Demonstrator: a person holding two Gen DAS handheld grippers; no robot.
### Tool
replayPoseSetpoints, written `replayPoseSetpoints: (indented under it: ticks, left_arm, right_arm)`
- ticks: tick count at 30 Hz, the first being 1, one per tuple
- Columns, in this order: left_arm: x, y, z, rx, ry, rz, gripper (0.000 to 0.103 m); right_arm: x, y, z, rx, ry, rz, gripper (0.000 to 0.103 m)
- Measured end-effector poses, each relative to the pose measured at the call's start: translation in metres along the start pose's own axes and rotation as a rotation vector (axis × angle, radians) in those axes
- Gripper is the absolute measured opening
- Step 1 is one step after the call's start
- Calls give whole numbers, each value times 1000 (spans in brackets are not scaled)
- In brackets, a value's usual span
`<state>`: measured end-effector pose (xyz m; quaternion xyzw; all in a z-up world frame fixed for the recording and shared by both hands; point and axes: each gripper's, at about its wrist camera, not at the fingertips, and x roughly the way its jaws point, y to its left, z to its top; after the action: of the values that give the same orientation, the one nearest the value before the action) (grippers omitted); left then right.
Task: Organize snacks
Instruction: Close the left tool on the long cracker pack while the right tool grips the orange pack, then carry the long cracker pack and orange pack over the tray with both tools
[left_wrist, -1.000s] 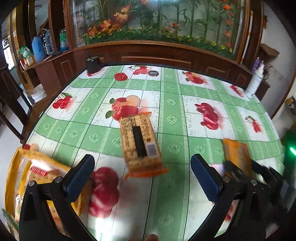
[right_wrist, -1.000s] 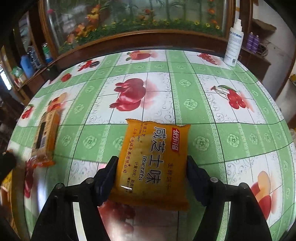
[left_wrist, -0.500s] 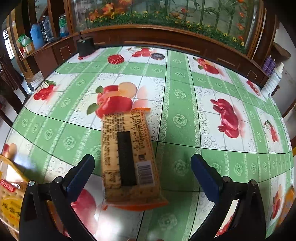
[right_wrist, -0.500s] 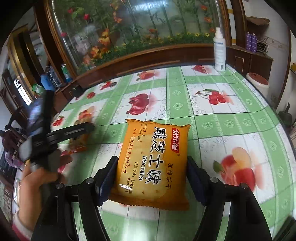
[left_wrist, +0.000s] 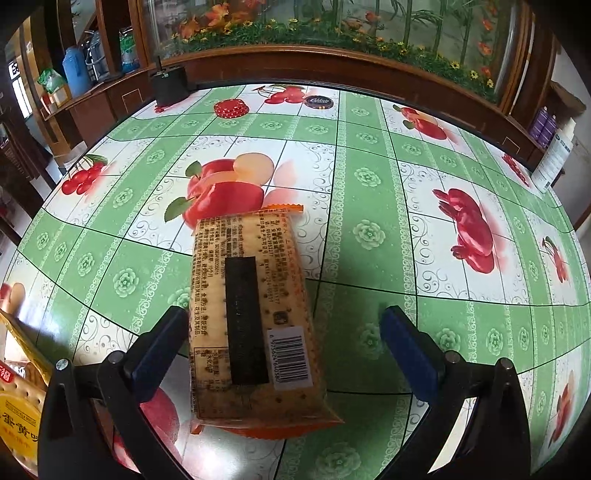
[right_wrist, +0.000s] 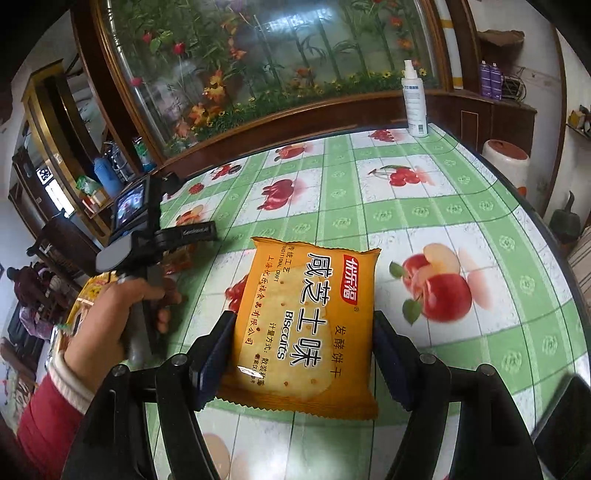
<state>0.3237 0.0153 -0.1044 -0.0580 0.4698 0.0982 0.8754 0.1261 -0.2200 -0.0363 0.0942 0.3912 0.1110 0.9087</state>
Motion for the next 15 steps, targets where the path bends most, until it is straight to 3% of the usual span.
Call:
replayPoseSetpoints:
  ticks: [4,6,8,12,15]
  left_arm:
    - [-1,0,-4,0,11,5,103]
    - [-4,0,-6,5,10,6,103]
    - [-9,-1,-11,16,-8,0,97]
    - [-21,-1,-16,28,-17,0,59]
    - [-25,1,-22,39,-8,-7,58]
  right_arm:
    - [-8,6,-8,-12,1,21,73]
    - [-13,10,-10,-21,-5,25,68]
    - [-21,12,-11,-26,-15,38,68]
    - [-32,14,-11,-45,-31,28,60]
    - [-29,11,-14,-49,1,13,61]
